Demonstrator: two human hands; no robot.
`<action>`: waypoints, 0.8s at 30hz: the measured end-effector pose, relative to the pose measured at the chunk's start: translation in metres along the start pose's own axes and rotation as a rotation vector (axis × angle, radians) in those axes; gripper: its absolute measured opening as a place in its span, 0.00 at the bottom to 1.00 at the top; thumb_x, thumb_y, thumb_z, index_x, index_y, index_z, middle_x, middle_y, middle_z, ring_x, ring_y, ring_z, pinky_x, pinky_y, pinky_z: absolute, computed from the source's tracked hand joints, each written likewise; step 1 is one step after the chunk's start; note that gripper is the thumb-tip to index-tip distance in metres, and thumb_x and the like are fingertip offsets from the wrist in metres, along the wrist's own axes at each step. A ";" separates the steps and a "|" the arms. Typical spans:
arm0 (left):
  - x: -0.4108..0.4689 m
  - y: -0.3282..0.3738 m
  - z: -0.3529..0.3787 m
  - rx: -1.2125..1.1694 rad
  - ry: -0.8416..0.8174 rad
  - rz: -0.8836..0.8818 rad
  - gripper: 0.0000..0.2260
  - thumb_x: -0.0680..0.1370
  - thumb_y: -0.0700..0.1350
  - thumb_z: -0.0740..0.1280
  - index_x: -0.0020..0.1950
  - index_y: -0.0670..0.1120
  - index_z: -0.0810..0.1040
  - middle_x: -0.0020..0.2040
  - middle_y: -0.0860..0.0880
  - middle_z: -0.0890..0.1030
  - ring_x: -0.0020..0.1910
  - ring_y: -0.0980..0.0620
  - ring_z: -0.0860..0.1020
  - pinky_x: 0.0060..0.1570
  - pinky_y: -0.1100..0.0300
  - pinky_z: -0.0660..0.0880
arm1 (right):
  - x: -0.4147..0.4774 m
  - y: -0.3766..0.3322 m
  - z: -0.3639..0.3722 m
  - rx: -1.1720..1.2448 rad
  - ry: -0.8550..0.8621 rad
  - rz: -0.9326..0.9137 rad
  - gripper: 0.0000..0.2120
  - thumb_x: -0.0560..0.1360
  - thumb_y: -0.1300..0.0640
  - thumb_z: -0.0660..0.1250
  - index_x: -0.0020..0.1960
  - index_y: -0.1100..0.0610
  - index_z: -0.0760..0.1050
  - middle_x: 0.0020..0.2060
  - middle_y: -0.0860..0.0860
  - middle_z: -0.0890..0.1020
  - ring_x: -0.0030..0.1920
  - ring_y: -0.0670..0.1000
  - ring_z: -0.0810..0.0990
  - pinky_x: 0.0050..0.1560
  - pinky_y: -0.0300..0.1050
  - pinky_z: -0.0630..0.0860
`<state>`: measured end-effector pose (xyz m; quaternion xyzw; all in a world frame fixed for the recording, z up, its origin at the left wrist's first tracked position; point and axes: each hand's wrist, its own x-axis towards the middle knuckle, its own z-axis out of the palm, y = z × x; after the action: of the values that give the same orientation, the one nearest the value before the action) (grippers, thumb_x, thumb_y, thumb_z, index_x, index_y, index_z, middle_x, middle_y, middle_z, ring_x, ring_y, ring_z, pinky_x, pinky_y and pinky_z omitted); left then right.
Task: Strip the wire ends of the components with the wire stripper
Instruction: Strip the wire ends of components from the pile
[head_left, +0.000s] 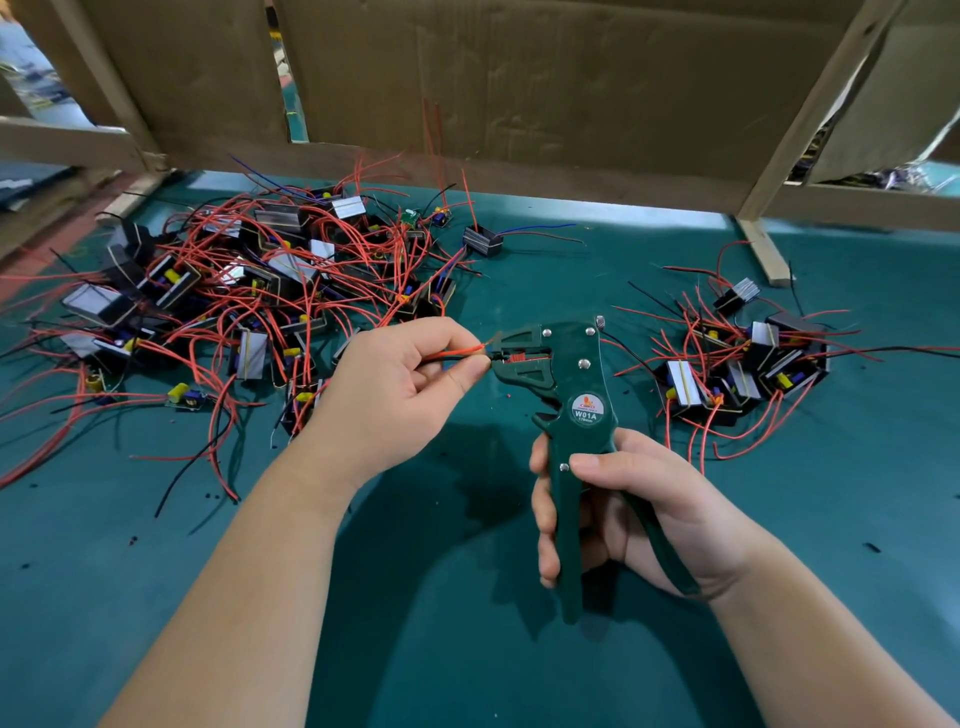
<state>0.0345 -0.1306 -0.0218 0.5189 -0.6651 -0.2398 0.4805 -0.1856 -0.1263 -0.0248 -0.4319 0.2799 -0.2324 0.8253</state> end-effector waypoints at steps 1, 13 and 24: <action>0.000 0.000 0.000 0.003 0.002 0.001 0.08 0.75 0.47 0.67 0.40 0.61 0.78 0.31 0.39 0.71 0.27 0.51 0.60 0.28 0.60 0.58 | 0.000 0.000 0.001 -0.001 0.009 -0.003 0.14 0.68 0.55 0.70 0.50 0.60 0.76 0.36 0.63 0.77 0.33 0.62 0.79 0.38 0.57 0.78; 0.001 0.003 0.009 -0.003 0.012 -0.274 0.16 0.77 0.60 0.53 0.43 0.55 0.77 0.30 0.58 0.74 0.33 0.61 0.74 0.39 0.54 0.73 | 0.013 0.007 0.024 0.049 0.404 -0.071 0.19 0.67 0.46 0.72 0.45 0.59 0.69 0.27 0.57 0.71 0.21 0.54 0.68 0.27 0.47 0.73; -0.003 0.000 0.006 0.096 -0.079 -0.274 0.25 0.73 0.69 0.49 0.50 0.55 0.78 0.44 0.52 0.81 0.46 0.60 0.76 0.46 0.58 0.71 | 0.008 -0.004 0.005 0.236 0.316 -0.187 0.18 0.66 0.54 0.63 0.53 0.61 0.75 0.41 0.60 0.79 0.37 0.62 0.80 0.42 0.61 0.80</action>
<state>0.0290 -0.1287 -0.0255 0.6175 -0.6170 -0.2913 0.3913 -0.1774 -0.1305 -0.0213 -0.3147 0.3353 -0.4039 0.7908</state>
